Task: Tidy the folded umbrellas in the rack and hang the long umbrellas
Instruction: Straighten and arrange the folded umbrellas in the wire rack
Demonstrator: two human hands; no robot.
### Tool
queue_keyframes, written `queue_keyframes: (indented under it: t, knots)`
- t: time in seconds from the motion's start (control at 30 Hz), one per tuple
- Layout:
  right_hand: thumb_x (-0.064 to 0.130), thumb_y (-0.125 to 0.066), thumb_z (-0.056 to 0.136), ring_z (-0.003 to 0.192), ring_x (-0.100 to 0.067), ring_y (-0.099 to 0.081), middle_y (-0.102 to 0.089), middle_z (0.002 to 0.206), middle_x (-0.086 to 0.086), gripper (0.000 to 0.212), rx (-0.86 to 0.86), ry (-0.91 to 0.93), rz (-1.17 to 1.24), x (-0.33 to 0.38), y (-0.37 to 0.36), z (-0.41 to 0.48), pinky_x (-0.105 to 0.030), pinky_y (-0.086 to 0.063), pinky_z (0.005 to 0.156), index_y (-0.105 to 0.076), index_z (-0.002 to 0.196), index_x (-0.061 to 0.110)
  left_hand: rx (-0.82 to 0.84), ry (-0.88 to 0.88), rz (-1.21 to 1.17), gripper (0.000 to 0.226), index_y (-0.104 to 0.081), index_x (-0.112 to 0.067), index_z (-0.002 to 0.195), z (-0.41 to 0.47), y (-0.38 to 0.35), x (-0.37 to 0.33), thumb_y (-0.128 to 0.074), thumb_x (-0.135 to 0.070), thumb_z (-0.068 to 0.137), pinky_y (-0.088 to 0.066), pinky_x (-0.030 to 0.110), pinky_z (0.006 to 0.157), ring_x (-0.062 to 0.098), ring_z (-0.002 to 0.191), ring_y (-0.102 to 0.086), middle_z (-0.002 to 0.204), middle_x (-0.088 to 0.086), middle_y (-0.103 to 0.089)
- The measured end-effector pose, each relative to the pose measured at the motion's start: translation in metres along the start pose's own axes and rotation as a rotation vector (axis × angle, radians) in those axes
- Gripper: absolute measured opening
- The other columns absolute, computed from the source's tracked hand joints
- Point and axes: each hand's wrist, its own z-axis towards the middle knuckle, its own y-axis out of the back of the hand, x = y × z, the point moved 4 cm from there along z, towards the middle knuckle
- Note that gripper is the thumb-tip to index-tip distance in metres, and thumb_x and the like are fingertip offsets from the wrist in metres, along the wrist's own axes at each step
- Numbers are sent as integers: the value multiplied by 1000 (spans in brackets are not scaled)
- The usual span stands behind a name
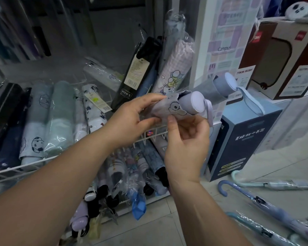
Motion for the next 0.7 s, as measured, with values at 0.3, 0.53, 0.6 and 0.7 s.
queue_keyframes:
  t: [0.3, 0.53, 0.6, 0.7]
  knots:
    - [12, -58, 99, 130, -1, -51, -57, 140, 15, 46, 317, 156, -144, 18, -40, -2, -27, -48, 106, -53, 140, 34, -250, 28, -249, 45, -55, -30, 128, -2, 33, -13, -65, -2, 94, -56, 36, 96, 14, 102, -70, 106, -4, -71]
    - [21, -50, 102, 142, -7, -36, -32, 160, 9, 67, 779, 280, -603, -6, -112, 28, -31, -32, 118, -19, 150, 57, -638, 290, -478, 37, -55, -24, 131, -12, 63, 13, -66, -14, 98, -60, 37, 78, 21, 94, -74, 108, 7, -75]
    - [20, -56, 98, 137, -4, -43, -41, 155, 8, 69, 887, 238, -582, -19, -131, 35, -31, -34, 118, -24, 153, 47, -746, 370, -556, 35, -57, -25, 129, -19, 71, 27, -67, -14, 97, -57, 34, 66, 20, 83, -73, 104, 10, -75]
    - [16, -63, 95, 89, 1, -62, -66, 115, 9, 69, 993, 150, -541, -32, -157, 44, -25, -51, 91, -33, 151, 43, -814, 448, -588, 26, -59, -29, 118, -27, 87, 41, -67, -16, 97, -58, 36, 58, 22, 72, -71, 102, 19, -74]
